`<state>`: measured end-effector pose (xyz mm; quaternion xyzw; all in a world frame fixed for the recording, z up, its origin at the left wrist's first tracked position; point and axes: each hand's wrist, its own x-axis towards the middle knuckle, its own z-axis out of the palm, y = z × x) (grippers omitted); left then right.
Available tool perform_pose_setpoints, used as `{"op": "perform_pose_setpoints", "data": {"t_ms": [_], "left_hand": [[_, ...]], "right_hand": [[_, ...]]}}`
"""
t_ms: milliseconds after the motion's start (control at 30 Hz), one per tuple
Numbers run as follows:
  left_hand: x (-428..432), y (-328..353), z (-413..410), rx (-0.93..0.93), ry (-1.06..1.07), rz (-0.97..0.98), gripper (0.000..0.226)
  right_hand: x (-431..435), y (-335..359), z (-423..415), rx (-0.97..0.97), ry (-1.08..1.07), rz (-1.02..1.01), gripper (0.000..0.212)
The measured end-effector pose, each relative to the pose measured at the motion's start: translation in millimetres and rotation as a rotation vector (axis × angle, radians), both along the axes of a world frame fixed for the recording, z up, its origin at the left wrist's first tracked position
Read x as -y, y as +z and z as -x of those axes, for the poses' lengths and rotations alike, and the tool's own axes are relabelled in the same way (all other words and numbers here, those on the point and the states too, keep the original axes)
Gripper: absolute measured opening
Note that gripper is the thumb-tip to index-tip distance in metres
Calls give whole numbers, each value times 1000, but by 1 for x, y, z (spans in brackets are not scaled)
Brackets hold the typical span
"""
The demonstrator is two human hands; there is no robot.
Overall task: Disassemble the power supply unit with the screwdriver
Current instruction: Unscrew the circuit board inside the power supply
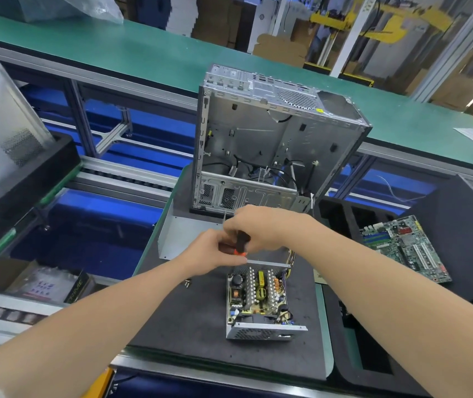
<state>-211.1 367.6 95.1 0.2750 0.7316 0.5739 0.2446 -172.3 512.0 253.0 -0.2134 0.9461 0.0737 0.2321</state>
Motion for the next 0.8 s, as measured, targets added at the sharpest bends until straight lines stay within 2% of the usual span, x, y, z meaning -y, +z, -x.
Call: {"op": "perform_pose_setpoints", "data": {"t_ms": [100, 233, 333, 400, 467, 533, 567, 600, 667, 733, 800], "left_hand": [[0, 0, 1, -36, 0, 14, 25], [-2, 2, 1, -100, 6, 32, 31], [-2, 4, 1, -99, -2, 49, 23], [-2, 4, 1, -81, -14, 25, 17], [-1, 3, 0, -44, -18, -12, 14], [-1, 2, 0, -50, -21, 1, 17], [-1, 2, -1, -54, -21, 5, 18], [-1, 2, -2, -47, -23, 2, 19], [-1, 0, -1, -27, -25, -7, 23], [0, -1, -1, -15, -23, -9, 26], [-1, -1, 0, -14, -18, -9, 23]], "right_hand": [[-1, -2, -2, -15, 201, -46, 15], [-3, -9, -5, -52, 174, -3, 11], [-6, -6, -5, -7, 30, 97, 25], [-1, -7, -5, -113, -131, 127, 38], [7, -8, -6, -278, -369, 30, 58], [16, -9, -9, -236, -538, -59, 71], [18, -11, -10, -156, -572, -61, 66], [18, -12, -9, -87, -533, -60, 53], [17, -12, -9, -26, -505, -40, 34], [14, -11, -6, -21, -521, 27, 38], [9, -11, -2, -26, -432, 5, 33]]}}
